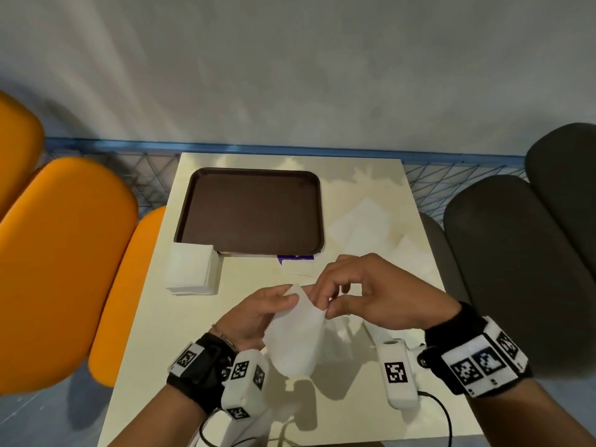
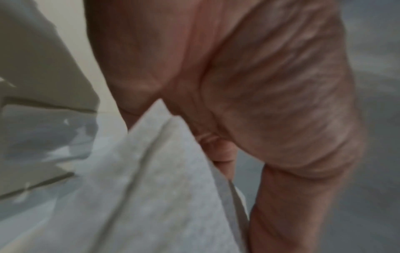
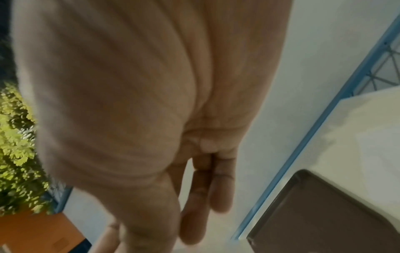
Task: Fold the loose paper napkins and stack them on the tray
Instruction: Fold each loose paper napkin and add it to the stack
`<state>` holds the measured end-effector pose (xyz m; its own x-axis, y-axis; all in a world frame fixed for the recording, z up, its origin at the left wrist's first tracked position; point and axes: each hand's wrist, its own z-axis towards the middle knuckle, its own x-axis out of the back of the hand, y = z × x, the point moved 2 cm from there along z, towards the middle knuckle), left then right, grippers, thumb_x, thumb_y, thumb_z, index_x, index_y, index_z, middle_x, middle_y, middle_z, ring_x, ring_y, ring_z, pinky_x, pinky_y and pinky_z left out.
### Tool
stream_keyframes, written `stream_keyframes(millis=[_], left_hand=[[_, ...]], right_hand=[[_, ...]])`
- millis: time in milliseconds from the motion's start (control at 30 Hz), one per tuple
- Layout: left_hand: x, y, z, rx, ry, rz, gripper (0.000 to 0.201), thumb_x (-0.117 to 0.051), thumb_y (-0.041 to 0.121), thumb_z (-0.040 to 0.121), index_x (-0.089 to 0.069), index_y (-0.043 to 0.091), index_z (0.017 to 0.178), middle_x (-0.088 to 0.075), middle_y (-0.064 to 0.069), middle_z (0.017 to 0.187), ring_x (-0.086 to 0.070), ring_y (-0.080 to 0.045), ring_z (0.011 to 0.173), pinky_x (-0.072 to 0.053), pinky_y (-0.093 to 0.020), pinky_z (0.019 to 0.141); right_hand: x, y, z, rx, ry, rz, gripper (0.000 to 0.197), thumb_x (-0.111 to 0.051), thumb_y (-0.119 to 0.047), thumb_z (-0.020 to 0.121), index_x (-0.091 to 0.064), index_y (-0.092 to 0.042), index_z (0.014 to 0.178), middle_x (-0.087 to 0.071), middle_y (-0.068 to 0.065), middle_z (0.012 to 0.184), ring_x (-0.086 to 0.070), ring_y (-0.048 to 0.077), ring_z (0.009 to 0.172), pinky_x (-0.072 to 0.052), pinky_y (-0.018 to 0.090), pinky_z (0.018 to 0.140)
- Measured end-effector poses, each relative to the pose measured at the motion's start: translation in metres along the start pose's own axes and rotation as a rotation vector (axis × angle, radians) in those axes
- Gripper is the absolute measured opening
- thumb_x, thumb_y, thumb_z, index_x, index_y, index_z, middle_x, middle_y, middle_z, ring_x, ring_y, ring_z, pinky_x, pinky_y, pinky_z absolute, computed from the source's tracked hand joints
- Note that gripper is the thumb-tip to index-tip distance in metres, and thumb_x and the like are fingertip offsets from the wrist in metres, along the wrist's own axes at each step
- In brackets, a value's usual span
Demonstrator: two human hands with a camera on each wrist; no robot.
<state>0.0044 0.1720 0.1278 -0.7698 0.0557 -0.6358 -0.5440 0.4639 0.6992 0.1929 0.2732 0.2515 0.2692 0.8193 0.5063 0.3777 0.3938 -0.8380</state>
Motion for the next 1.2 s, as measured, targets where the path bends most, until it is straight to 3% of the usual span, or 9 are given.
stream_keyframes(millis=[133,233,367,467,567,667,900,1100,1200], left_hand=[[-0.004,-0.008,0.002,-0.012,0.038,0.023,0.054,-0.090,0.044,0.079,-0.076,0.001,0.109,-0.069,-0.019,0.102,-0.066,-0.032,0.088,-0.044,-0.050,0.092],[-0.004,-0.006,0.000,-0.023,0.119,0.023,0.053,-0.096,0.046,0.068,-0.080,0.004,0.096,-0.074,-0.015,0.092,-0.071,-0.026,0.077,-0.055,-0.036,0.077],[-0.009,0.009,-0.010,-0.081,0.314,0.054,0.028,-0.093,0.022,0.075,-0.080,0.002,0.091,-0.075,-0.018,0.094,-0.070,-0.030,0.082,-0.060,-0.034,0.069],[-0.015,0.023,-0.018,-0.185,0.445,0.119,0.016,-0.088,0.009,0.071,-0.079,0.001,0.082,-0.074,-0.016,0.090,-0.071,-0.029,0.080,-0.059,-0.034,0.067],[-0.021,0.032,-0.022,-0.262,0.488,0.205,0.025,-0.095,0.007,0.068,-0.078,-0.001,0.083,-0.075,-0.017,0.096,-0.072,-0.029,0.085,-0.062,-0.043,0.077],[-0.028,0.036,-0.024,-0.307,0.536,0.245,0.025,-0.090,0.012,0.070,-0.081,0.003,0.091,-0.079,-0.014,0.101,-0.075,-0.028,0.088,-0.063,-0.043,0.080],[-0.033,0.042,-0.030,-0.468,0.765,0.397,0.013,-0.086,0.018,0.084,-0.083,0.016,0.096,-0.081,0.001,0.091,-0.074,-0.012,0.081,-0.059,-0.024,0.071],[-0.039,0.047,-0.034,-0.554,0.801,0.537,0.039,-0.081,0.024,0.088,-0.074,0.032,0.125,-0.078,0.018,0.109,-0.073,-0.004,0.103,-0.060,-0.019,0.081],[-0.039,0.047,-0.034,-0.542,0.831,0.602,0.035,-0.073,0.029,0.095,-0.068,0.042,0.127,-0.073,0.035,0.107,-0.070,0.007,0.101,-0.057,-0.013,0.079]], right_hand=[[-0.002,-0.007,0.000,0.027,-0.066,0.162,0.013,-0.077,0.001,0.092,-0.080,-0.011,0.096,-0.076,-0.006,0.102,-0.072,0.020,0.099,-0.057,0.027,0.091],[0.001,-0.005,-0.001,0.029,-0.075,0.134,0.020,-0.078,-0.001,0.092,-0.080,-0.021,0.093,-0.076,-0.007,0.103,-0.072,0.018,0.103,-0.055,0.025,0.092],[0.009,0.005,-0.008,-0.002,-0.039,-0.023,0.015,-0.087,-0.015,0.087,-0.080,-0.026,0.095,-0.070,-0.017,0.125,-0.067,0.011,0.117,-0.050,0.021,0.101],[0.008,0.013,-0.012,-0.112,-0.063,0.006,0.033,-0.095,-0.036,0.075,-0.078,-0.034,0.103,-0.063,-0.023,0.138,-0.065,0.005,0.122,-0.051,0.024,0.107],[-0.002,0.020,-0.004,-0.204,0.098,0.174,0.029,-0.092,-0.043,0.076,-0.080,-0.027,0.097,-0.080,-0.006,0.110,-0.076,0.014,0.091,-0.062,0.044,0.092],[-0.012,0.026,0.006,-0.210,0.334,0.181,0.013,-0.087,-0.036,0.086,-0.082,-0.025,0.088,-0.080,-0.005,0.085,-0.074,0.024,0.077,-0.060,0.049,0.084],[-0.015,0.027,0.012,-0.193,0.469,0.227,0.012,-0.086,-0.036,0.088,-0.083,-0.025,0.085,-0.080,-0.003,0.081,-0.072,0.035,0.076,-0.061,0.054,0.080],[-0.022,0.023,0.017,-0.203,0.537,0.261,0.016,-0.087,-0.041,0.086,-0.081,-0.026,0.083,-0.078,0.001,0.081,-0.069,0.040,0.077,-0.060,0.057,0.078],[-0.023,0.022,0.019,-0.200,0.557,0.235,0.017,-0.086,-0.042,0.087,-0.080,-0.027,0.081,-0.077,-0.001,0.079,-0.065,0.036,0.072,-0.060,0.051,0.074]])
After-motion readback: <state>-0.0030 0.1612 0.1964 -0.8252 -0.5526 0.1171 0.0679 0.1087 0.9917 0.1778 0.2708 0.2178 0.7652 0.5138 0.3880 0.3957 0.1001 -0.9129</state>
